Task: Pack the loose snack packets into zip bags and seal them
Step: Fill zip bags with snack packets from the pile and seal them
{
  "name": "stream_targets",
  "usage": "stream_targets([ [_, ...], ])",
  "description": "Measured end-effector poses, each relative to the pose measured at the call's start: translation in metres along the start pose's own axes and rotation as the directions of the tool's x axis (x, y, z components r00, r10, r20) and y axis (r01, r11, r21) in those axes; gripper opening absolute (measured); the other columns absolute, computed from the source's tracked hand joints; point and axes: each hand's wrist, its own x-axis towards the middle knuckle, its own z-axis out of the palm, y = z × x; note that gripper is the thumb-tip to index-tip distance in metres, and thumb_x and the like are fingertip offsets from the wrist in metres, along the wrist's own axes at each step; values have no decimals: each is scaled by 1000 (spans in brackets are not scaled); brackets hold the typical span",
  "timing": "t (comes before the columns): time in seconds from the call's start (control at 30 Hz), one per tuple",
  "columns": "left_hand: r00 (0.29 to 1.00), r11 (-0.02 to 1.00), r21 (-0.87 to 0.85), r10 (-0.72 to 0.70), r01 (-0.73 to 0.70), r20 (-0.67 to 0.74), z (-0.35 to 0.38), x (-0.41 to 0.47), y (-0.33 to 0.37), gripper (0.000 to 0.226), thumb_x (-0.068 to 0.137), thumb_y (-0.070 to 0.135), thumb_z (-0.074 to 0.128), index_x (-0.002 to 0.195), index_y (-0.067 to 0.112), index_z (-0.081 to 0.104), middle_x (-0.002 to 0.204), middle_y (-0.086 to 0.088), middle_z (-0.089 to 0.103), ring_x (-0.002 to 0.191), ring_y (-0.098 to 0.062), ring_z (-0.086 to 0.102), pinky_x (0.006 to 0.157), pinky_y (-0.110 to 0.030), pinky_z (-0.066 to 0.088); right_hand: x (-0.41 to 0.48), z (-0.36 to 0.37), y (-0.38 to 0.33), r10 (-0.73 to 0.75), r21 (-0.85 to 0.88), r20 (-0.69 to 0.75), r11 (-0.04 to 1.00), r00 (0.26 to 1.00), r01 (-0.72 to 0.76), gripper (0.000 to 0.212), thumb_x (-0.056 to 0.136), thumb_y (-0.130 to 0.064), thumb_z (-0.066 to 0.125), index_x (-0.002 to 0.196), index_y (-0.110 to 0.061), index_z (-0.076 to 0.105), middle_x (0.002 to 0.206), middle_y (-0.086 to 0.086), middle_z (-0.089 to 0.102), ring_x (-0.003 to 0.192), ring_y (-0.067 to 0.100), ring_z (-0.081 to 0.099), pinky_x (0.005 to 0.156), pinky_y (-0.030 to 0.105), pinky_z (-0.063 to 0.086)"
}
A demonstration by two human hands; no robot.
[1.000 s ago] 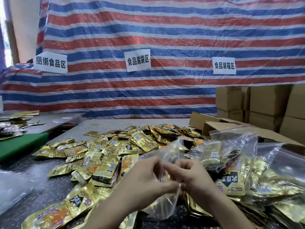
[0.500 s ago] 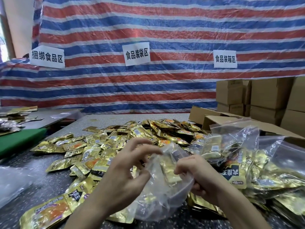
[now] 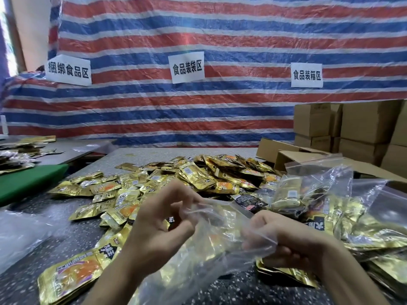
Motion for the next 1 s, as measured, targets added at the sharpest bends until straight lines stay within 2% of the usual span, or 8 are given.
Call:
stream_targets([
  [0.13, 997, 999, -4, -43, 43, 60, 3, -2, -5, 13, 81, 18, 69, 92, 25, 65, 73, -8, 58, 56, -32, 50, 48, -40, 42, 1, 11, -7, -53, 132, 17, 990, 998, 50, 68, 63, -69, 82, 90, -9, 65, 63, 7, 52, 41, 11, 46, 36, 19, 36],
  [0.23, 995, 996, 86, -32, 24, 91, 5, -1, -7, 21, 81, 20, 72, 101, 27, 70, 82, 12, 54, 60, -13, 52, 53, -26, 46, 9, 13, -5, -154, 241, -71, 956, 986, 167, 78, 63, -56, 86, 114, -3, 60, 78, 13, 62, 48, 17, 54, 40, 21, 47],
  [0.37, 991, 974, 218, 33, -61, 128, 6, 1, -7, 21, 77, 21, 83, 92, 25, 68, 92, 11, 54, 64, -11, 55, 55, -17, 46, 15, 7, 0, -128, 202, -185, 965, 974, 166, 26, 70, -15, 74, 95, -11, 71, 71, 9, 57, 45, 15, 43, 35, 19, 30],
  [0.53, 983, 1000, 4, -27, 27, 183, 4, -4, -3, 14, 76, 14, 55, 84, 25, 53, 94, 1, 63, 62, -18, 51, 51, -27, 42, 18, 8, 1, -114, 111, -257, 983, 960, 147, 37, 85, -55, 70, 85, -18, 75, 58, 4, 48, 38, 14, 39, 33, 18, 27],
  [0.6, 985, 998, -6, -57, 59, 162, 3, -6, -5, 18, 76, 10, 49, 83, 26, 51, 87, -4, 64, 58, -24, 46, 47, -36, 38, 23, 10, 1, -189, 127, -465, 953, 865, 276, 45, 89, -60, 56, 82, -20, 75, 52, 6, 50, 37, 17, 44, 34, 21, 32],
  [0.73, 990, 994, 86, -77, 67, 117, 5, -6, -12, 47, 79, -7, 57, 84, 39, 50, 74, -20, 56, 50, -30, 38, 42, -44, 29, 27, -1, 14, -549, -551, -676, 819, 492, 157, 12, 92, -23, 70, 87, -34, 71, 73, -7, 67, 68, 8, 62, 60, 31, 54],
  [0.87, 996, 975, 213, 53, -68, 76, 3, -3, -14, 37, 79, -9, 60, 94, 25, 57, 84, 9, 54, 56, -11, 47, 46, -25, 38, 31, -5, 25, -474, -791, -478, 599, 740, -127, 43, 80, -20, 74, 111, -47, 62, 132, -20, 49, 133, 2, 31, 118, 44, 27],
  [1.0, 990, 917, 375, 121, -137, 65, 3, 1, -11, 33, 73, -15, 69, 95, 10, 69, 92, 0, 53, 74, -7, 52, 54, -18, 42, 43, 0, 37, -255, -832, -468, 449, 846, -325, 70, 77, -21, 63, 139, -47, 42, 160, -13, 19, 152, 15, -14, 122, 48, -12],
])
